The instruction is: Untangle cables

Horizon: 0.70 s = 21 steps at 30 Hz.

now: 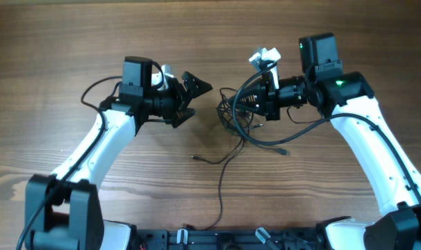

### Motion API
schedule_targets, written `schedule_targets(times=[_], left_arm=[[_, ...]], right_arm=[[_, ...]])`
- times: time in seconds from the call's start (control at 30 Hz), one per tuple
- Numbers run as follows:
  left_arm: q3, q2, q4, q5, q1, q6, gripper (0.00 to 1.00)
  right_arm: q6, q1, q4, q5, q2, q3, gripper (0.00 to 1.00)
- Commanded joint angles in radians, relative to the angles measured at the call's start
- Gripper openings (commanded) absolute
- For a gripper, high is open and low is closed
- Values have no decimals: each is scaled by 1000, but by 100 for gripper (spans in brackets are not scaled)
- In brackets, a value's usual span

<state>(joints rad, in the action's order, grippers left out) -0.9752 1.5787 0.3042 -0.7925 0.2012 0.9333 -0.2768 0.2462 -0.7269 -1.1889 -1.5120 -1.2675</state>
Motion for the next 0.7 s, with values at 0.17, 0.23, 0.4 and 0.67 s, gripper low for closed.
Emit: schedule_targets(times=[0.17,0.23,0.4,0.67], left_arm=[[0,136,-274,-29,55,314,85],[0,141,-329,-84,56,362,78],[0,150,-338,-98,106,362,68],[0,230,-303,-6,211,317,4]], right_arm=[[170,66,56,142,20,-10,5],[176,91,60,178,20,-10,5],[233,126,108,179,20,-10,5],[307,123,135,110,30,-23,5]])
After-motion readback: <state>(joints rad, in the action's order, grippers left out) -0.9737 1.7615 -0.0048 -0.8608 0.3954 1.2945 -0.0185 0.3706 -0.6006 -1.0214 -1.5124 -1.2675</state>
